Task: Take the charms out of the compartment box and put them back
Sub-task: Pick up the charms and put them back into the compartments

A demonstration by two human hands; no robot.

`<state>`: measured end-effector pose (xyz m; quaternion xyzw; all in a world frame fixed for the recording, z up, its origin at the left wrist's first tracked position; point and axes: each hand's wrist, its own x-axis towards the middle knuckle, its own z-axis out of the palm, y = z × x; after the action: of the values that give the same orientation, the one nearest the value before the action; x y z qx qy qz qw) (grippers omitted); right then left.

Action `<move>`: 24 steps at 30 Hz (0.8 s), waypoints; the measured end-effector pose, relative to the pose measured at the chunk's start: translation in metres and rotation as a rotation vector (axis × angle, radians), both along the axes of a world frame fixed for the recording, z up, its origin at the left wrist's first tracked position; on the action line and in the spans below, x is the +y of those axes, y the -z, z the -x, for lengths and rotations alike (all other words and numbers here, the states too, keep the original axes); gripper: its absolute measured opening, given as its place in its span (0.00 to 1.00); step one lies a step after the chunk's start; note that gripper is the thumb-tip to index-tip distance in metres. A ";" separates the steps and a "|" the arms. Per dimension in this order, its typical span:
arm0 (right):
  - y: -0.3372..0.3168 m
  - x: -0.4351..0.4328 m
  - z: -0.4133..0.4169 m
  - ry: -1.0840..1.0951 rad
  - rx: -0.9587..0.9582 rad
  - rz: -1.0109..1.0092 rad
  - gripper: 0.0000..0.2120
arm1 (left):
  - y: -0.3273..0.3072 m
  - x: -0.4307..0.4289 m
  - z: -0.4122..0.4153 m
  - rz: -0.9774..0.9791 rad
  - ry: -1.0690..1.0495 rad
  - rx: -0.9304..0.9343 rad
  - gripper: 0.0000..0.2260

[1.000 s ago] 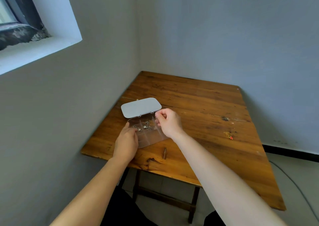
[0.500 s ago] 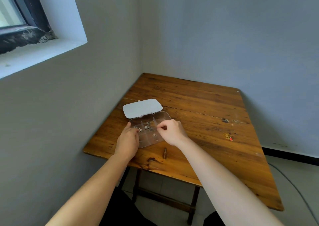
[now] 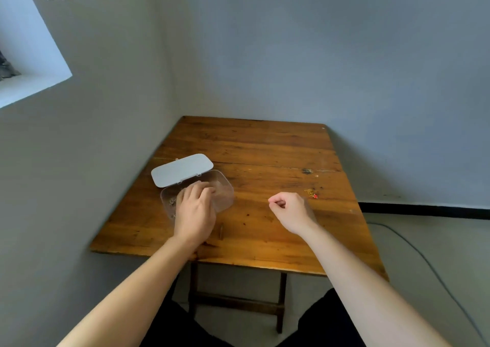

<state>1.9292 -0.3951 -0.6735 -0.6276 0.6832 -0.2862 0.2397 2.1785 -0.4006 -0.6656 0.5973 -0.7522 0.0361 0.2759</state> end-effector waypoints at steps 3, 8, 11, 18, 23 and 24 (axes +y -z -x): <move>0.009 0.005 0.026 0.076 0.031 -0.038 0.09 | 0.008 0.000 0.037 0.031 0.167 -0.053 0.11; 0.020 -0.002 0.059 0.263 0.134 -0.090 0.19 | 0.032 -0.005 0.082 -0.075 0.362 -0.155 0.14; 0.025 -0.012 0.072 0.336 0.220 -0.134 0.26 | 0.041 -0.016 0.096 -0.145 0.379 -0.174 0.18; 0.031 -0.045 0.074 0.301 0.299 -0.110 0.24 | 0.049 -0.048 0.106 -0.335 0.284 -0.261 0.24; 0.039 -0.055 0.068 0.185 0.266 0.012 0.12 | 0.052 -0.065 0.109 -0.414 0.257 -0.302 0.26; 0.039 -0.056 0.069 0.172 0.276 -0.002 0.11 | 0.052 -0.069 0.111 -0.427 0.257 -0.307 0.26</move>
<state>1.8597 -0.4511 -0.7127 -0.6000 0.7611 -0.2161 0.1186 2.0679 -0.4700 -0.7177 0.5291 -0.8453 -0.0684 0.0292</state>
